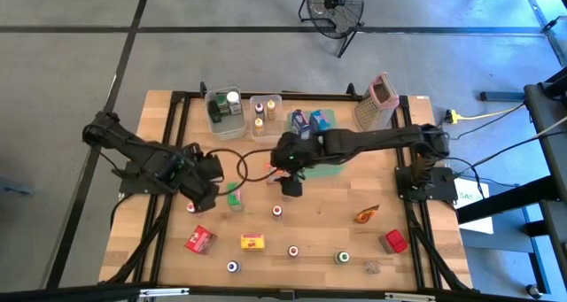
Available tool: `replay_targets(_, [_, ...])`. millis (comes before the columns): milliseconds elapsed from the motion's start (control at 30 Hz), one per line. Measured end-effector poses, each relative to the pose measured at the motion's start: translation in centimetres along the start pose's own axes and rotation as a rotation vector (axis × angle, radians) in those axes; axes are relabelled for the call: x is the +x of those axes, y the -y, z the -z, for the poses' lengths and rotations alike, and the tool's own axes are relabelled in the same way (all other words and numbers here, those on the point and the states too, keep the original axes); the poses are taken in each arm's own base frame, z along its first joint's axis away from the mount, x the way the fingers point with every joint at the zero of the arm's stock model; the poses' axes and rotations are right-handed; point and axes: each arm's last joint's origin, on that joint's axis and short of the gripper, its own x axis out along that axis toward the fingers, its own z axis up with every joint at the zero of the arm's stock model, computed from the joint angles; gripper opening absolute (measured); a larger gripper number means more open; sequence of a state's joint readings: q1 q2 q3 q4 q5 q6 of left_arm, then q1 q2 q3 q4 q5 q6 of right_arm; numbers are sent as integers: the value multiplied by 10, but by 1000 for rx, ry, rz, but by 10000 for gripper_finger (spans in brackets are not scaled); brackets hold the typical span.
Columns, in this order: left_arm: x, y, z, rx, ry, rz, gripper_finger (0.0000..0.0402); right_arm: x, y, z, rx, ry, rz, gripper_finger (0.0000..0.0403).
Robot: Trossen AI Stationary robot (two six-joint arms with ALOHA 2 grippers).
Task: Pick & Place Kitchen Items
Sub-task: Put the orange cereal box into the blue bin
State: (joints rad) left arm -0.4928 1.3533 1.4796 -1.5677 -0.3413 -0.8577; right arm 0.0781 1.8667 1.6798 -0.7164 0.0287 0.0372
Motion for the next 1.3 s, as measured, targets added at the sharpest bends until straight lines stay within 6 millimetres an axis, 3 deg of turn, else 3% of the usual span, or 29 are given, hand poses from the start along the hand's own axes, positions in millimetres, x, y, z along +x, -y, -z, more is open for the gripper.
replay_targets(133, [-3, 6, 7, -3, 9, 13, 327, 15, 3, 3, -3, -30, 84, 306])
replay_targets(467, [-9, 17, 20, 12, 15, 45, 327, 40, 9, 10, -19, -96, 89, 305])
replay_targets(833, [-13, 21, 25, 34, 71, 28, 328, 41, 18, 11, 2, -100, 73, 305])
replay_targets(1300, [-13, 21, 25, 33, 71, 30, 329, 63, 16, 15, -15, -123, 18, 304])
